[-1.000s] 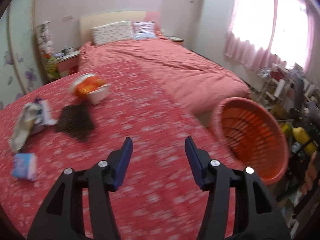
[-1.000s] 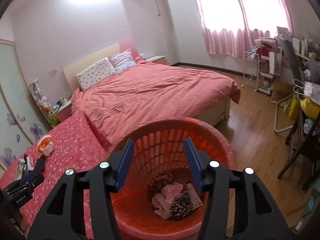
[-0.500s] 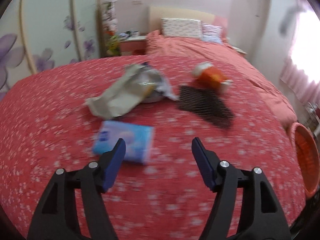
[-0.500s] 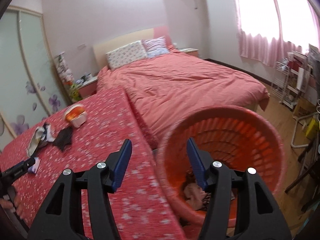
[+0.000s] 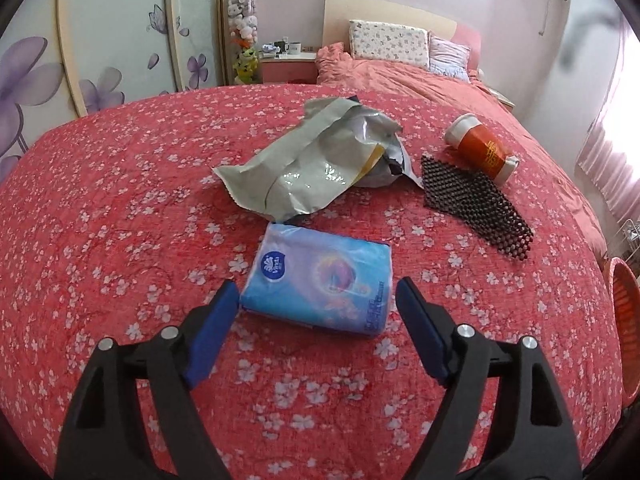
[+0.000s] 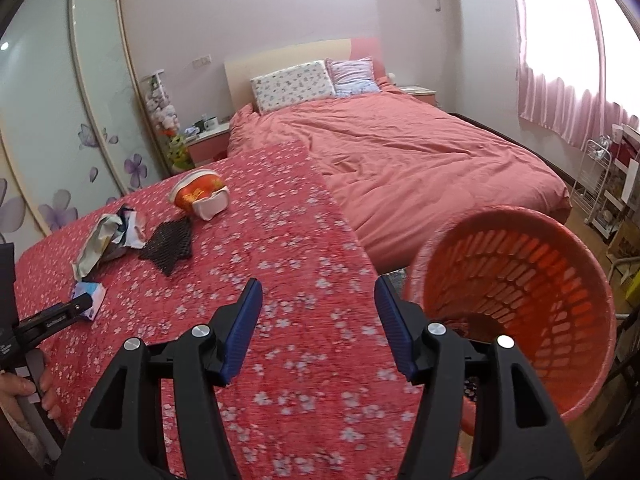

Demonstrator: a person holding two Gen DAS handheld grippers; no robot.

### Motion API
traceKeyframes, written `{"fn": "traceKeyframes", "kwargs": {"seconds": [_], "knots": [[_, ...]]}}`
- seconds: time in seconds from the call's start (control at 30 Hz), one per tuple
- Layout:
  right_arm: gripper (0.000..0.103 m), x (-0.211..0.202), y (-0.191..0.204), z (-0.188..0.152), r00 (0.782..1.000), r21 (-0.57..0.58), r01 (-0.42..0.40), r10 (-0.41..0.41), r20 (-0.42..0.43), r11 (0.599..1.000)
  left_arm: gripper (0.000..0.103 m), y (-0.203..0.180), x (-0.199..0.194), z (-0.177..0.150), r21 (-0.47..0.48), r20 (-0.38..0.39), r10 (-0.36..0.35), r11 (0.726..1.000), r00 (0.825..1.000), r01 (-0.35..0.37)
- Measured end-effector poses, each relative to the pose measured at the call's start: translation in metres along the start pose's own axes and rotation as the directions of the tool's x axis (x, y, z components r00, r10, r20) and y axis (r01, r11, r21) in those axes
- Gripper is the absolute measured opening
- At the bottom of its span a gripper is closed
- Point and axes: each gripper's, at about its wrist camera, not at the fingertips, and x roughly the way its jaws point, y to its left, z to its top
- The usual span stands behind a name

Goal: Collect trash
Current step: 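Grasp the blue tissue pack with the left tool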

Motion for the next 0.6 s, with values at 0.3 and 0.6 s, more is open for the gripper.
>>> {"fn": "traceKeyframes", "kwargs": {"seconds": [0.3, 0.6], "knots": [[0.059, 0.01, 0.026, 0.0, 0.999, -0.037, -0.026, 0.025, -0.026, 0.999, 0.075, -0.003, 0.014, 0.004, -0.003, -0.029, -0.01, 1.0, 1.0, 0.01], [0.063, 0.02, 0.052, 0.0, 0.998, -0.082, -0.048, 0.044, -0.048, 0.996, 0.074, 0.026, 0.013, 0.005, -0.012, -0.029, 0.025, 1.0, 0.999, -0.025]]}}
